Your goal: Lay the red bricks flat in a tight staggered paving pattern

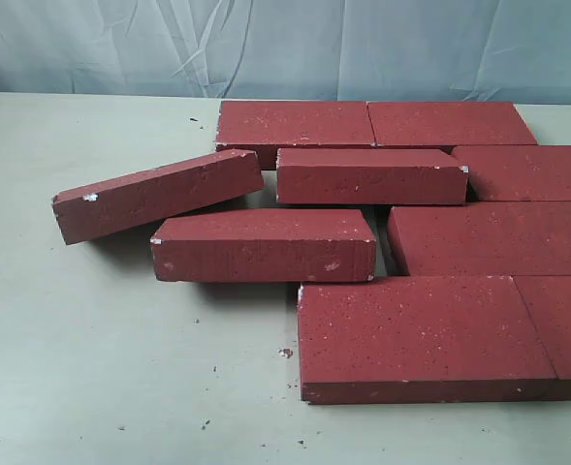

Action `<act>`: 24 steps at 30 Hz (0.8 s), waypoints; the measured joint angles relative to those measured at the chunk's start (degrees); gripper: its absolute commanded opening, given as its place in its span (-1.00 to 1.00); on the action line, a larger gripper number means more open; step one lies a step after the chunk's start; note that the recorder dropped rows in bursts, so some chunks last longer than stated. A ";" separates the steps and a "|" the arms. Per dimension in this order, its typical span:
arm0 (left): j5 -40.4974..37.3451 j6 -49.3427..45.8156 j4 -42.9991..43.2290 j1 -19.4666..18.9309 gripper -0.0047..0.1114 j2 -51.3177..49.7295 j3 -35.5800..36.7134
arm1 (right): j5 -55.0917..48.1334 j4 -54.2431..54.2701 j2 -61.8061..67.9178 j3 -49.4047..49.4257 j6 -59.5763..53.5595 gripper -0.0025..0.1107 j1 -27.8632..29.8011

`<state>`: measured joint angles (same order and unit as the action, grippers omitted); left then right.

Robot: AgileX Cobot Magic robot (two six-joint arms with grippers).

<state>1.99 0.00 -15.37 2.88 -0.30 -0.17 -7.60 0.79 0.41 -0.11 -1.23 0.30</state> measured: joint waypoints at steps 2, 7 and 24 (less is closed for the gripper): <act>1.38 0.00 -0.79 0.00 -0.92 0.00 0.00 | 4.23 0.93 0.00 0.00 0.00 -0.97 0.00; 5.14 0.00 -1.37 0.00 -0.92 0.00 0.00 | 14.43 10.72 0.00 0.00 3.62 -0.97 0.00; 29.62 11.50 4.04 0.00 -0.92 -21.04 -16.32 | 24.20 0.71 25.30 -33.94 13.66 -0.97 0.00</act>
<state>31.61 11.50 -11.33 2.88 -21.34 -16.49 16.60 1.50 25.72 -34.05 12.43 0.30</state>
